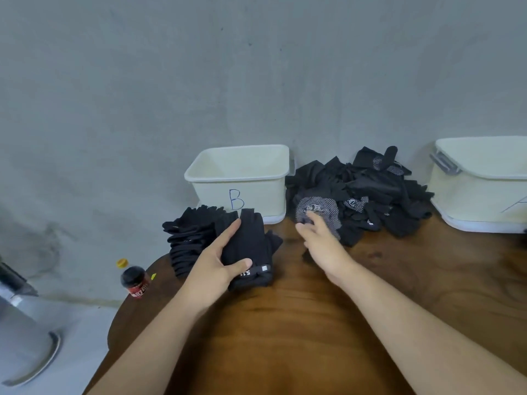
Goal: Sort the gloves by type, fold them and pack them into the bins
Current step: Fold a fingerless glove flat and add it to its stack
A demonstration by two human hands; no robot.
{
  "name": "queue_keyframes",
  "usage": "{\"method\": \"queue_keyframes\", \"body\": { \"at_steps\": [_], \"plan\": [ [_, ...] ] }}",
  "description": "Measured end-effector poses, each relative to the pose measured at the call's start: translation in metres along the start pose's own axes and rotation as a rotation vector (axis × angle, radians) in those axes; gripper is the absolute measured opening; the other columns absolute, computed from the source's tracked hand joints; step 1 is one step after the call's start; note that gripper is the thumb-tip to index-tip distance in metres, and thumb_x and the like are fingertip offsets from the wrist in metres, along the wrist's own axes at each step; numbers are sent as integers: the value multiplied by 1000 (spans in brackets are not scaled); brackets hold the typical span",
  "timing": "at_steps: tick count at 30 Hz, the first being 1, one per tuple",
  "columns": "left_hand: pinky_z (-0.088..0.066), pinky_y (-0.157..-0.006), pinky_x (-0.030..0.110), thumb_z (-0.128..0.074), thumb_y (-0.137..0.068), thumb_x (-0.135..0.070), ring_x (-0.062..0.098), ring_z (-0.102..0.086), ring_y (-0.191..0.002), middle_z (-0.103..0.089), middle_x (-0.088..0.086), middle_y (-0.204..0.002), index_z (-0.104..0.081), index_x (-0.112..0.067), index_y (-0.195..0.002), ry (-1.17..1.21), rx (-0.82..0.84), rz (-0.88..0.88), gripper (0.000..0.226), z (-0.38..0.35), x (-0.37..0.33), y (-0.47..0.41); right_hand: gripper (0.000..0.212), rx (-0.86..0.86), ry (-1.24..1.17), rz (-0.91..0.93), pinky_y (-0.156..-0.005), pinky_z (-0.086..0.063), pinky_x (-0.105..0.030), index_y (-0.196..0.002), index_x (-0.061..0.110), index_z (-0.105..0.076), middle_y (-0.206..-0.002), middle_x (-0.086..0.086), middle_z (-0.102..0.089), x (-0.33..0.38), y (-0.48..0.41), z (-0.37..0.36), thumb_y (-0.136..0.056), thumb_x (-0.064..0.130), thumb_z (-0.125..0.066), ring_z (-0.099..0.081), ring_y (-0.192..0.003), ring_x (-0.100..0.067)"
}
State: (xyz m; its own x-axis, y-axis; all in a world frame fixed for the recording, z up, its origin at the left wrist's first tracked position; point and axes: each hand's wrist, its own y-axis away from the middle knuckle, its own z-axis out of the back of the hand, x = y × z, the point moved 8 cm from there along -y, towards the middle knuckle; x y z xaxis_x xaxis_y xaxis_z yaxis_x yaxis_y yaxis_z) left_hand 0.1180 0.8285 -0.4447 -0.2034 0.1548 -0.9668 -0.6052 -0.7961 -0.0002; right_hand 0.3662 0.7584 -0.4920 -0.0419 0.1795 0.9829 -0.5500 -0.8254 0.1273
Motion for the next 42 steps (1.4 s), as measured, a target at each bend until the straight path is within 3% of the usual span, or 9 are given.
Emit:
{"method": "queue_keyframes", "body": {
  "at_steps": [6,12,15,18,22,26,29,33,42],
  "plan": [
    [-47,-118,41,-86,-85,-8,12,-66,-129,-68,-12,-142,-52,-49,-151,49,147,110,85,-38,23,-39,60,-143,107,51,-106,-48,-33,-156,47,-40,-141,17,-63,-12,2,71,-99,50,-60,-65,-120,-10],
    [-49,-113,30,-84,-86,-6,4,-68,-122,-71,-14,-136,-51,-43,-154,-133,230,193,84,-46,18,-63,60,-181,301,222,-101,-42,-20,-158,32,-44,-138,17,-62,-8,15,63,-103,26,-67,-61,-124,-2],
    [-47,-105,21,-86,-87,-19,7,-64,-124,-63,-10,-145,-47,-40,-157,-368,201,209,83,-42,8,-63,57,-188,330,251,-103,-45,-18,-154,27,-50,-138,12,-65,-10,15,62,-101,17,-68,-61,-124,-4],
    [-44,-109,33,-74,-94,-36,25,-54,-138,-46,3,-161,-37,-38,-162,-743,183,174,78,-43,-6,-60,50,-193,332,291,-111,-49,-26,-149,22,-57,-138,8,-68,-9,17,63,-101,11,-66,-62,-125,-2],
    [-45,-110,45,-48,-109,-39,37,-45,-139,-42,15,-155,-33,-25,-162,-1144,104,65,57,-67,-23,-50,40,-207,362,348,-111,-52,-32,-137,24,-69,-133,10,-71,-7,20,63,-101,7,-62,-65,-123,-3],
    [-35,-121,47,-34,-114,-39,31,-35,-152,-43,5,-162,-39,-19,-160,-1029,57,-113,50,-89,-27,-60,32,-218,474,487,-104,-54,-30,-119,22,-78,-123,13,-70,0,27,58,-97,3,-64,-68,-108,-7],
    [-13,-132,47,-23,-114,-49,21,-5,-164,-12,-4,-178,-17,-28,-170,-1022,149,-82,60,-95,-2,-68,27,-165,602,567,-106,-51,-29,-115,19,-80,-129,9,-69,0,31,46,-97,5,-65,-64,-117,-7],
    [0,-133,47,-13,-107,-69,21,9,-164,8,-7,-177,4,-37,-169,-1137,191,2,72,-97,30,-66,27,-108,733,579,-110,-44,-22,-123,21,-77,-139,10,-65,-5,29,35,-101,16,-62,-56,-131,-8],
    [-2,-133,52,-16,-106,-69,26,10,-164,9,0,-178,7,-37,-169,-1241,150,42,74,-80,39,-81,26,-186,679,619,-107,-48,-23,-117,18,-78,-130,9,-68,1,35,43,-98,8,-62,-61,-121,-7]
  ]
}}
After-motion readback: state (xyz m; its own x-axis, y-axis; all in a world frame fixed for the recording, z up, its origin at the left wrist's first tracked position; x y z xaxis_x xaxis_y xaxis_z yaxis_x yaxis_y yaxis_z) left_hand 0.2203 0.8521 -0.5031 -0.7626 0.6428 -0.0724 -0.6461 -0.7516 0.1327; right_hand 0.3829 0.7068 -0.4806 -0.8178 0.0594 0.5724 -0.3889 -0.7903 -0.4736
